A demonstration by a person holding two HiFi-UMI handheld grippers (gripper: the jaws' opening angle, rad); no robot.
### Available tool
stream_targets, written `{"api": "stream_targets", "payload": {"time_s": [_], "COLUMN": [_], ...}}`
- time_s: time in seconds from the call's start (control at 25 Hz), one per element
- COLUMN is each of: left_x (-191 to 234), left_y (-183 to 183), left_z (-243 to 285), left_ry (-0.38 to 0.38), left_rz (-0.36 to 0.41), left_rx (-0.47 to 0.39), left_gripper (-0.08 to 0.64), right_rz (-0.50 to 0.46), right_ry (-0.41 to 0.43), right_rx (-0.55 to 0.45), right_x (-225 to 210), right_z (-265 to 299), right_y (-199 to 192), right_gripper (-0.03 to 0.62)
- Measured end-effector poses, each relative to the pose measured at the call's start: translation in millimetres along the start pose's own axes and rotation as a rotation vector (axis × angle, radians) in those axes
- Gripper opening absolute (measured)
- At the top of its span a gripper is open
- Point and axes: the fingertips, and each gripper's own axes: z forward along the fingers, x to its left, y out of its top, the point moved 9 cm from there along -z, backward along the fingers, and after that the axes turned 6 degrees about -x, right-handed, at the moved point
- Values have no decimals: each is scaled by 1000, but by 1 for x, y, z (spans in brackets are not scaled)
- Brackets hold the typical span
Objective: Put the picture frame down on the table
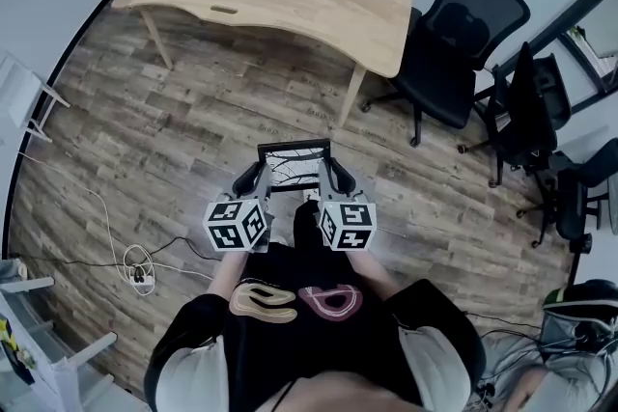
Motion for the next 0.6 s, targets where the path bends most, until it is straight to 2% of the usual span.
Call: {"api": "stream_targets", "payload": {"time_s": [0.6], "left_x": [-18], "left_y": [52], "left_z": [158], "left_ry": [44], "left_rz": [-13], "left_rx": [-5], "left_gripper": [83], "right_rz": [-42], "right_ry": [54], "right_rx": [22], "right_x": [-109], "right_z": [132], "right_y": [59], "right_gripper": [75]}}
